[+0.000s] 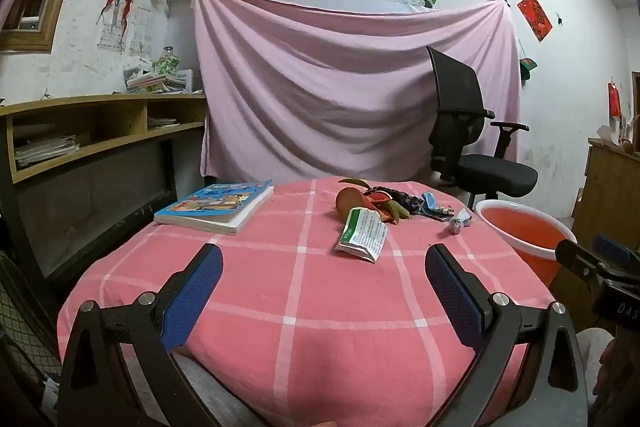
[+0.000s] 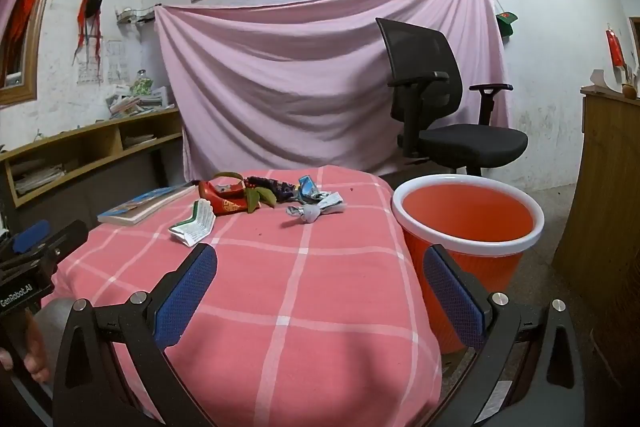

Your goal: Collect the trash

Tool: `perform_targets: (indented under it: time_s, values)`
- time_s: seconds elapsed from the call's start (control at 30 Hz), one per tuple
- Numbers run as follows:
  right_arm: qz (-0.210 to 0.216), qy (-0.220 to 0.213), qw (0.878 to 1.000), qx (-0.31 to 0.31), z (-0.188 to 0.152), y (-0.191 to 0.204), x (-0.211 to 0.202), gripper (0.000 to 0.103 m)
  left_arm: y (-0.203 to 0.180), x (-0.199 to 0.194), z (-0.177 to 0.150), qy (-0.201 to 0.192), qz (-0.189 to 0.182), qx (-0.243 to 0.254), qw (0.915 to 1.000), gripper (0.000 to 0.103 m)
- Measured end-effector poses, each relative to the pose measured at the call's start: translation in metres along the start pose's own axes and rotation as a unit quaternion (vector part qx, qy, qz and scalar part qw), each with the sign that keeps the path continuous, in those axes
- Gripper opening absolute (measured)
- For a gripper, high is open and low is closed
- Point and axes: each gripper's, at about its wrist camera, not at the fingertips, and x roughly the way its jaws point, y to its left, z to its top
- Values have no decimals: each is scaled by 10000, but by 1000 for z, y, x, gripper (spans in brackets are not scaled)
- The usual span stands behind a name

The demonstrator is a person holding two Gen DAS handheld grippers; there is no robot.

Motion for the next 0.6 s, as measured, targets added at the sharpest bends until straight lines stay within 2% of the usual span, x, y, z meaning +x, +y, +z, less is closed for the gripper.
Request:
perform_targets:
  time_s: [0.6]
  values:
    - [3, 13, 10000, 1, 0, 0, 0, 103, -2, -2, 1, -34, -7, 20, 10000, 99]
